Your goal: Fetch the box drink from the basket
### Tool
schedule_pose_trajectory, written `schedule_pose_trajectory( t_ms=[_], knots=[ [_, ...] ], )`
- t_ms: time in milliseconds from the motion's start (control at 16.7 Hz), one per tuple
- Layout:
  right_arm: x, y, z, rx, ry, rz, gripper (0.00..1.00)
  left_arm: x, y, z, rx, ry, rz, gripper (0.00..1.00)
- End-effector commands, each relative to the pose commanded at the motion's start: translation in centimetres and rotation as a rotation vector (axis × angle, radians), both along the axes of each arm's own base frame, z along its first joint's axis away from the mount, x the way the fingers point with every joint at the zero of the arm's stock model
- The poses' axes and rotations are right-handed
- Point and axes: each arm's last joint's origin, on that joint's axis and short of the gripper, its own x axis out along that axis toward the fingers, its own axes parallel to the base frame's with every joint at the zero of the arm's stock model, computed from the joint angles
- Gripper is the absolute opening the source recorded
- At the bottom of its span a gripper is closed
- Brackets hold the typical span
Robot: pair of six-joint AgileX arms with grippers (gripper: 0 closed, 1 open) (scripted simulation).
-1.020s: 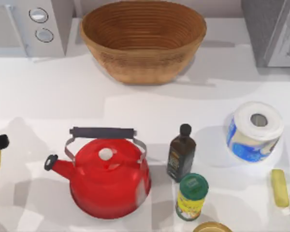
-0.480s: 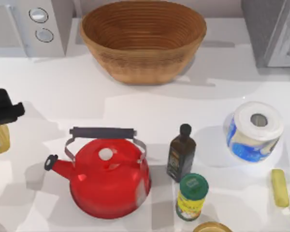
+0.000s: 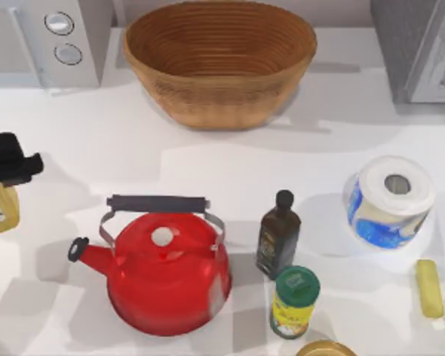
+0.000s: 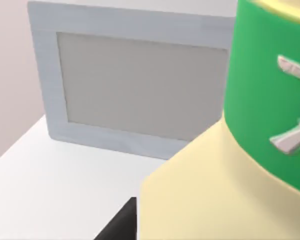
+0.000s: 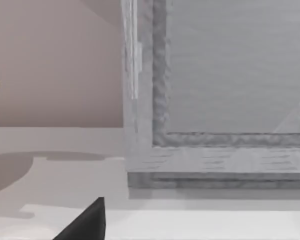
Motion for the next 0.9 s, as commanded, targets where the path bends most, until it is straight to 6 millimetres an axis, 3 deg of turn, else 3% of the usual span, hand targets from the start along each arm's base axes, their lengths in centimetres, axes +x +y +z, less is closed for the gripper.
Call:
schedule_pose_trajectory(
  t_ms=[540,840,900],
  knots=[
    [0.0,0.0,0.0,0.0,0.0,0.0,1.0,2.8,0.9,-3.7,-0.005,-0.012,-0.004,0.0],
    [0.0,0.0,0.0,0.0,0.0,0.0,1.0,2.9,1.0,-3.9,-0.005,-0.011,-0.004,0.0],
    [0.0,0.0,0.0,0.0,0.0,0.0,1.0,2.9,1.0,-3.9,-0.005,-0.011,-0.004,0.08]
  ],
)
